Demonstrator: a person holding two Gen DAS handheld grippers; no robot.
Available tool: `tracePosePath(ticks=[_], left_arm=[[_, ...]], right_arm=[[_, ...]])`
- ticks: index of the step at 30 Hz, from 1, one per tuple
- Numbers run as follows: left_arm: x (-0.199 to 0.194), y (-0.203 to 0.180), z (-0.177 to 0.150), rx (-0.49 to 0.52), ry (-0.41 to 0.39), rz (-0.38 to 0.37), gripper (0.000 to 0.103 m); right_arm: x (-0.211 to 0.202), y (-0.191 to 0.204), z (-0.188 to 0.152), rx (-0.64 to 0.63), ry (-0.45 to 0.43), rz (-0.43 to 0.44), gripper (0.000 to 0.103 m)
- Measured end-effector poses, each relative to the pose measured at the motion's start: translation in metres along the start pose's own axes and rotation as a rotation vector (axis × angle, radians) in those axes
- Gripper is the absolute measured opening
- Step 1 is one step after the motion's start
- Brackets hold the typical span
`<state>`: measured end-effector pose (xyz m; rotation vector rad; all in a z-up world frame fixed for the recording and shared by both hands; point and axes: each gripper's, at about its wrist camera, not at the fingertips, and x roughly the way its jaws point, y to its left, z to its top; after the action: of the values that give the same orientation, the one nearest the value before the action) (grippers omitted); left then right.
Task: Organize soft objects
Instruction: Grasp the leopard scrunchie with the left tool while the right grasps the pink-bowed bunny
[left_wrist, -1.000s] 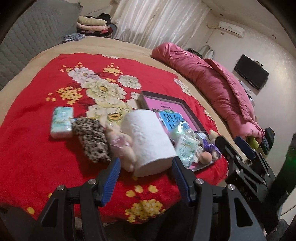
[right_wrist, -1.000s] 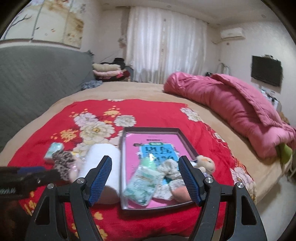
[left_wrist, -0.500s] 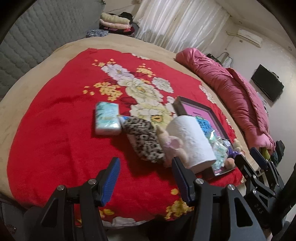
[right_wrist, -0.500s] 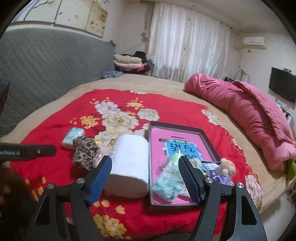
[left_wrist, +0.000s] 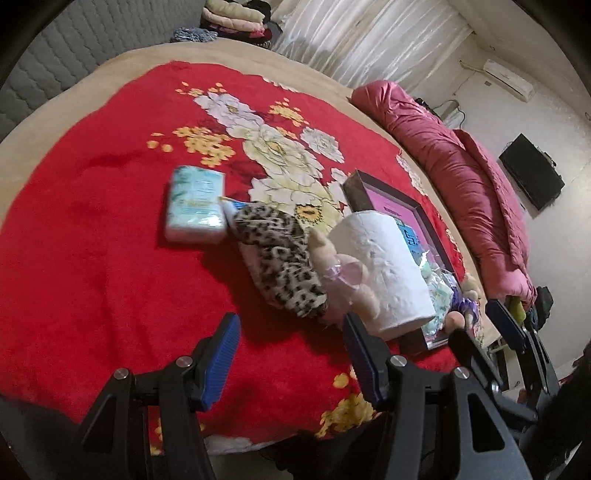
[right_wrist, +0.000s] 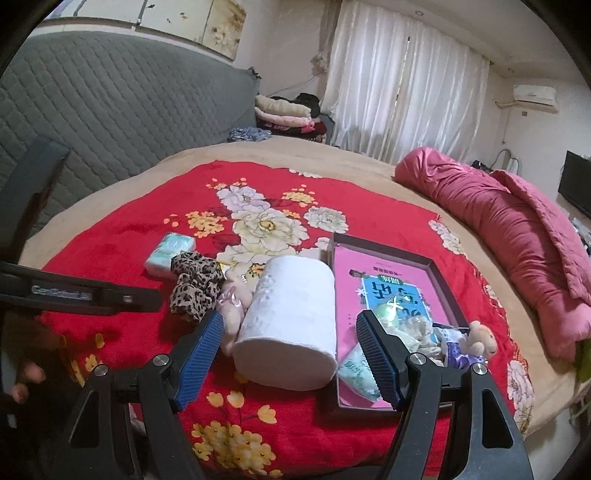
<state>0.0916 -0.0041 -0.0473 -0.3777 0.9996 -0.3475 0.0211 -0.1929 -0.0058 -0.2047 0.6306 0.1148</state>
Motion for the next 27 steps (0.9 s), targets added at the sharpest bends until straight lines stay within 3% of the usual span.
tracePosePath(ticks=[9, 14, 17, 23, 27], left_arm=[[0.041, -0.022, 0.017, 0.008, 0.021, 0.008, 0.056], [0.057, -0.017, 0.021, -0.036, 0.054, 0.004, 0.035], [0.061, -0.014, 0.023, -0.046, 0.058, 0.008, 0.014], [0.065, -0.004, 0.026, -0.06, 0.067, -0.032, 0.007], [0.056, 0.008, 0.028, -0.093, 0.032, -0.082, 0.007]], right_arm=[[0.01, -0.015, -0.004, 0.05, 0.025, 0.006, 0.076], [0.017, -0.015, -0.003, 0.048, 0.038, 0.0, 0.076], [0.023, -0.008, 0.0, 0.014, 0.04, 0.003, 0.076], [0.03, 0.011, 0.005, -0.064, 0.052, 0.019, 0.076], [0.039, 0.026, 0.01, -0.135, 0.075, 0.05, 0.076]])
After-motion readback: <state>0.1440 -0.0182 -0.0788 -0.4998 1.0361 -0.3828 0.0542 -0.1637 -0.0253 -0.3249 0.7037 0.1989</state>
